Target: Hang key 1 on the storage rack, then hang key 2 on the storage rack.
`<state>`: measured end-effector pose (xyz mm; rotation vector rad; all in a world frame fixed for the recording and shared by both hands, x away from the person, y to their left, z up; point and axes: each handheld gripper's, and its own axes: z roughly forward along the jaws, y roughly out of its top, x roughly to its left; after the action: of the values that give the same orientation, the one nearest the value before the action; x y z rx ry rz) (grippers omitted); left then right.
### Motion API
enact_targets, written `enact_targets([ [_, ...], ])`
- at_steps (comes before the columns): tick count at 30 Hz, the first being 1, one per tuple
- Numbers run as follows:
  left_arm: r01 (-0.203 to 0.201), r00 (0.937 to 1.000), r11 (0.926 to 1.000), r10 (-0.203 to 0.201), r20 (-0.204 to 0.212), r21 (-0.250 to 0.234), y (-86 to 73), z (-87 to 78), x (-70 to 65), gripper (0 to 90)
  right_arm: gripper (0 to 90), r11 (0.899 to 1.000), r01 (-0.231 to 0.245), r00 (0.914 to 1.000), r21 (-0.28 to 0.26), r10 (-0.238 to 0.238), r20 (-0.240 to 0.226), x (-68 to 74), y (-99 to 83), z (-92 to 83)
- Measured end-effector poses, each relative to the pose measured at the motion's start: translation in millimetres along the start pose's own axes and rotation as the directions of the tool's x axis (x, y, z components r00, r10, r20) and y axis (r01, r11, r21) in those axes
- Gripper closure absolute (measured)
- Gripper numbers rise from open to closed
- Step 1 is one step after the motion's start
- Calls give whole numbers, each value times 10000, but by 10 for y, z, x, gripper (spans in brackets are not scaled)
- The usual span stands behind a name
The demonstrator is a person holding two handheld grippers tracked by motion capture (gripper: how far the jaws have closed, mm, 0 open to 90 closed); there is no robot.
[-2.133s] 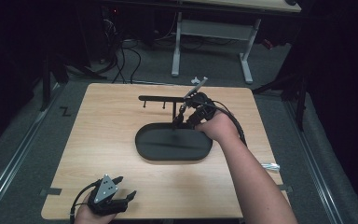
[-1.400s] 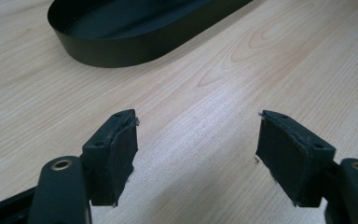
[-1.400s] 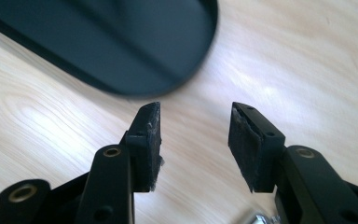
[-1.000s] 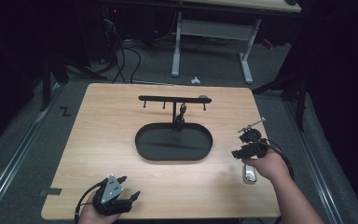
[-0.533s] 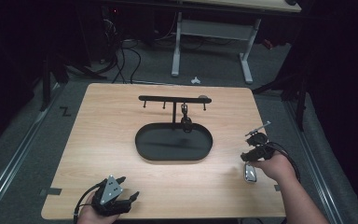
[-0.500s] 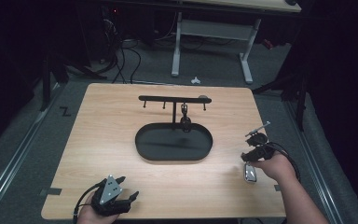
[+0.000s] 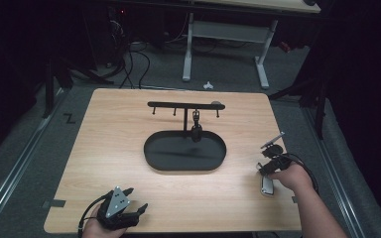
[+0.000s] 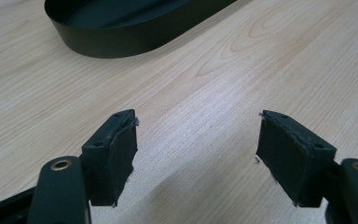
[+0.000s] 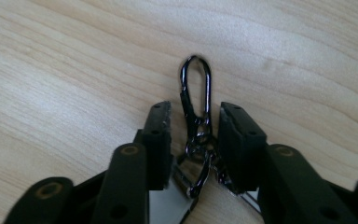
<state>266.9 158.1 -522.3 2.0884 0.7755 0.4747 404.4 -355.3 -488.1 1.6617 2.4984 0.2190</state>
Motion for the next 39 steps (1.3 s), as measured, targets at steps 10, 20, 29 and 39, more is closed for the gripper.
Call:
enact_targets([
  [10,12,10000,9999,-11,83,-113,18,-5,17,290,863,9992,-183,9998,358,183,23,80,22,-11],
  [20,-153,9996,9999,155,234,-76,50,48,-7,290,862,9989,455,9990,-59,-455,-12,190,35,-204],
  [29,-230,9994,9996,235,241,-178,54,52,-4,287,862,9971,465,9988,-595,-471,-94,277,18,-413],
  [39,-129,9997,9995,135,223,-306,62,37,1,285,862,9919,696,9975,-1064,-702,-17,353,45,-765],
])
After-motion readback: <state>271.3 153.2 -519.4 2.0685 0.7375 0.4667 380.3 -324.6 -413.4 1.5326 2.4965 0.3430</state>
